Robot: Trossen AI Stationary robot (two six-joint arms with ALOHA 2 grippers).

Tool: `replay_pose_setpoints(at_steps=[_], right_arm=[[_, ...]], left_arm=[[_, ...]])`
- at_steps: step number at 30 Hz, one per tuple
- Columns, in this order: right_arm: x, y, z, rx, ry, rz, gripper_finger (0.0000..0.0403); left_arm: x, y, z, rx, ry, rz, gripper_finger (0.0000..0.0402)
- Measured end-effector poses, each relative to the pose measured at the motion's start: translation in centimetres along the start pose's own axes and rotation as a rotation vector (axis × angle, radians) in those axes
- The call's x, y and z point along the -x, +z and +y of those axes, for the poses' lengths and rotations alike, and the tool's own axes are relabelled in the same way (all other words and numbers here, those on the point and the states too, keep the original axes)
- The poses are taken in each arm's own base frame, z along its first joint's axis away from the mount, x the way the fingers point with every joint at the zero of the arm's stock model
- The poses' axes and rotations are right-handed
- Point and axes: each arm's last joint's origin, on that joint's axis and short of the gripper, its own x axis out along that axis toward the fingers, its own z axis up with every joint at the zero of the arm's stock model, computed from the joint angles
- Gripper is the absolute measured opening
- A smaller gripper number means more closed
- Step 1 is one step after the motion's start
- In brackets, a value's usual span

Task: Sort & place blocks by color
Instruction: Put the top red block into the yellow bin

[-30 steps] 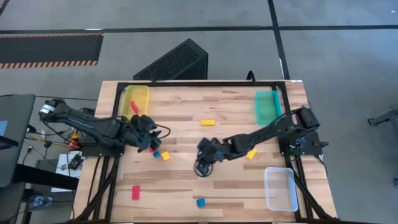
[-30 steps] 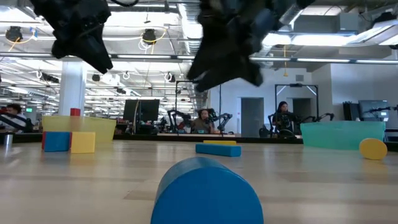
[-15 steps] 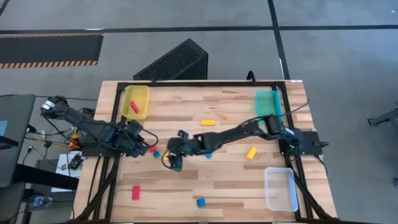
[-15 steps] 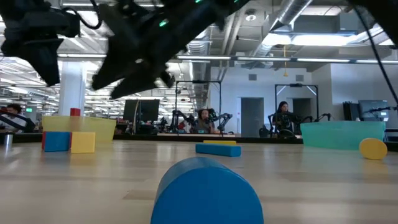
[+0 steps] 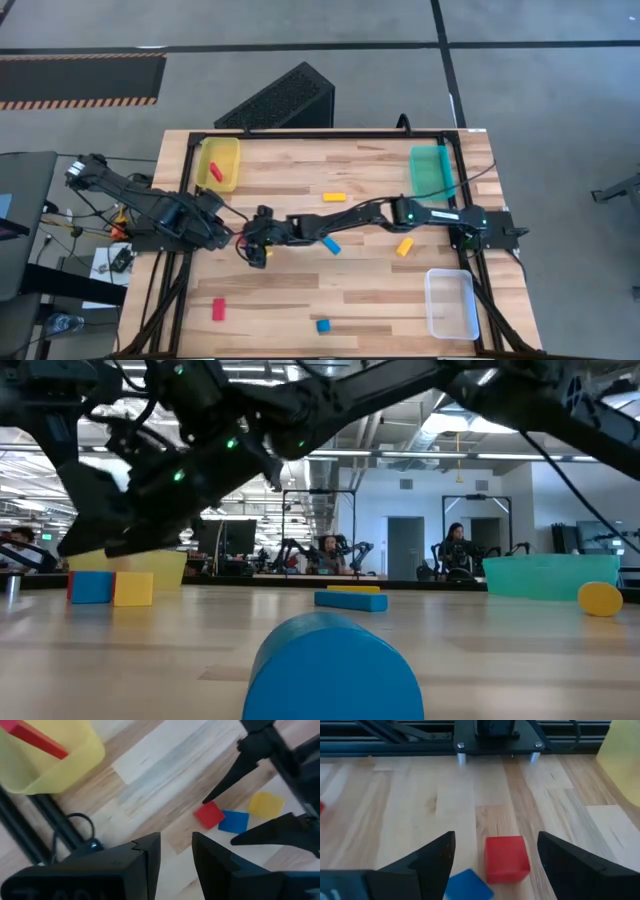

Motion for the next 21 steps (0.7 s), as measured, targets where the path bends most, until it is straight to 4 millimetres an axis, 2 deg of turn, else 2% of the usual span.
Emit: replay_pose_setpoints(at_steps=[7,12,16,21], right_arm=[[-1.9,-1.9,-1.0,-0.034,-0.008,0.022,0.0317],[-1.9,-2.3,-1.9,-0.133,-0.018,0.091,0.0295],[-1.9,-2.4,-2.2,-0.119,-0.005,0.098,0.0249],[-1.9,-2.3,-2.1,-0.091,0.036,0.101,0.0152]], left_arm=[[0.4,0.1,0.4,-0.027,0.034,0.003,0.0096],[0.4,0.0,0.5,-0.032,0.042,0.005,0.0096],[0.4,0.1,0.5,-0.033,0.045,-0.002,0.0096],[0.4,0.1,0.5,-0.035,0.05,-0.006,0.0096]])
